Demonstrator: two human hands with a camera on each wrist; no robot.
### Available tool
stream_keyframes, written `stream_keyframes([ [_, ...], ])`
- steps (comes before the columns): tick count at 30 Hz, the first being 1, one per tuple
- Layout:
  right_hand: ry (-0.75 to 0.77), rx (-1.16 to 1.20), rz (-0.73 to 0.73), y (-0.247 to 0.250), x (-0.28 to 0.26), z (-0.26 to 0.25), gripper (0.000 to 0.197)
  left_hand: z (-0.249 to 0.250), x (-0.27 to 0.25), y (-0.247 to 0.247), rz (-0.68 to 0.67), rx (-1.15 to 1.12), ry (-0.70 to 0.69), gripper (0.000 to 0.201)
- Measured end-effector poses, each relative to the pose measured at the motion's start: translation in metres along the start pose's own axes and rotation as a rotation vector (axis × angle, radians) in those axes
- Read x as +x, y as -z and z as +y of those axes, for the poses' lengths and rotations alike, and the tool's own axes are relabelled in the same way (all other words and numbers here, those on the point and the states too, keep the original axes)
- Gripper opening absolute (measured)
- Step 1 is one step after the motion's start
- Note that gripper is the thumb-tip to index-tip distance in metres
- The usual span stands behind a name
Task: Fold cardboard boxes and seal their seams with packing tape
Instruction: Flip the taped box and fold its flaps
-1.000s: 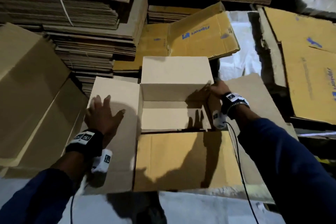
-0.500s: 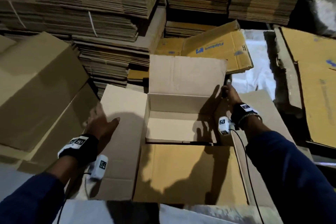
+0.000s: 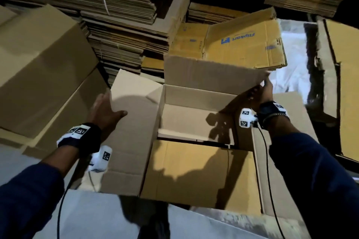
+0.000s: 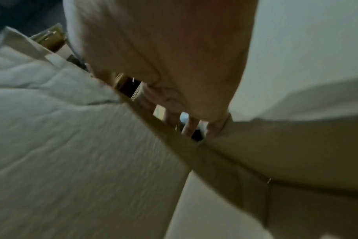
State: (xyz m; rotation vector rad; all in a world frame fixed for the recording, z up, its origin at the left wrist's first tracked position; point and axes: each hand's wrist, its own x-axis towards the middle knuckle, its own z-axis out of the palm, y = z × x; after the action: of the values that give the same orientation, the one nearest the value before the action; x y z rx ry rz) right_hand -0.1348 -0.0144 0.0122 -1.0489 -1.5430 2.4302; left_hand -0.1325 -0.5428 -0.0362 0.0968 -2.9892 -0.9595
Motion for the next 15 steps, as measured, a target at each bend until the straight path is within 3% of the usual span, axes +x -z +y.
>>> stream_keyframes([
  [4, 0.017, -0.588, 0.027, 0.048, -0.023, 0.008, 0.009, 0.018, -0.007, 0.027, -0.108, 0.062, -0.122, 0.069],
  [8, 0.114, -1.376, -0.058, 0.077, -0.048, 0.026, 0.034, 0.046, -0.023, 0.072, -0.375, -0.108, -0.108, 0.064],
  [10, 0.175, -1.683, -0.123, 0.092, -0.061, 0.04, 0.038, 0.061, -0.045, 0.084, -0.475, -0.208, -0.141, 0.067],
  [12, 0.254, -1.731, -0.062, 0.105, -0.083, 0.051, 0.043, 0.084, -0.079, 0.081, -0.591, -0.283, -0.155, 0.062],
  [15, 0.292, -1.594, 0.26, 0.133, -0.124, 0.064, 0.045, 0.11, -0.127, 0.041, -0.724, -0.294, -0.202, 0.043],
])
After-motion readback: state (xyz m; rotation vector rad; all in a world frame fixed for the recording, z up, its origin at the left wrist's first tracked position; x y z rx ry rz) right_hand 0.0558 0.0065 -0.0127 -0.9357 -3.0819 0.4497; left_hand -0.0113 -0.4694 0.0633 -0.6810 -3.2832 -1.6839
